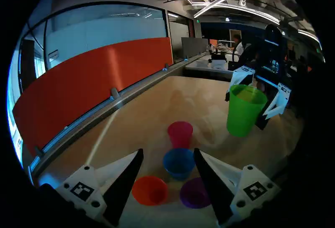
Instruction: Pour water
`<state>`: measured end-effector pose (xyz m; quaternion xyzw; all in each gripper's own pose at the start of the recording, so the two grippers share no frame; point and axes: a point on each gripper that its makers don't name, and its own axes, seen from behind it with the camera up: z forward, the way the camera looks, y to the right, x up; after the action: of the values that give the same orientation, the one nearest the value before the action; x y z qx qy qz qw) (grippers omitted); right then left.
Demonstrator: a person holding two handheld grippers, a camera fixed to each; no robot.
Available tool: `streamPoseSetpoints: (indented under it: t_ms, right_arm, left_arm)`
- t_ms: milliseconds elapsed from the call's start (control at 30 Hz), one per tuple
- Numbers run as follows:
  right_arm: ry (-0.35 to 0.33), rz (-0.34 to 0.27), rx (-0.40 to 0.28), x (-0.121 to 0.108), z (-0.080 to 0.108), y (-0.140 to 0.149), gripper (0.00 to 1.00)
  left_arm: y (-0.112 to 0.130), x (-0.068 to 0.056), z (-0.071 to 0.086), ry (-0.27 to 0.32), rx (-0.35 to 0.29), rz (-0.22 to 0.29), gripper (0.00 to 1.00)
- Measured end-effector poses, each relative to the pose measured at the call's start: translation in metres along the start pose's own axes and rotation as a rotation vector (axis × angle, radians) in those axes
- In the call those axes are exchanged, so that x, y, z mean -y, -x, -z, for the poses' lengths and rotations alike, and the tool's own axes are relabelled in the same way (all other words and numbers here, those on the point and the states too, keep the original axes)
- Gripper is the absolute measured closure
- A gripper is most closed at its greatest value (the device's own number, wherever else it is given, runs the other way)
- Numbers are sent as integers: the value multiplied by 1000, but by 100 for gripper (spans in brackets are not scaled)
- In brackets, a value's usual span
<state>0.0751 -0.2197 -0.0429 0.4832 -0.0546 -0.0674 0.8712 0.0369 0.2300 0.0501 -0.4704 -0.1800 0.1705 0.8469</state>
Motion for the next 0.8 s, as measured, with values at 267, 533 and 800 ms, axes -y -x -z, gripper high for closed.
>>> streamPoseSetpoints:
  t_ms: [267,533,800]
  right_arm:
    - [39,-19,-14,-9,3,-3,9]
    - [78,-28,-21,-21,9,-4,9]
    - [84,-19,-18,-24,10,-6,9]
  left_arm:
    - [1,2,-2,-2,9,-2,12]
    - [4,-1,-8,26,33,-8,12]
    - [15,-8,-19,68,85,-27,12]
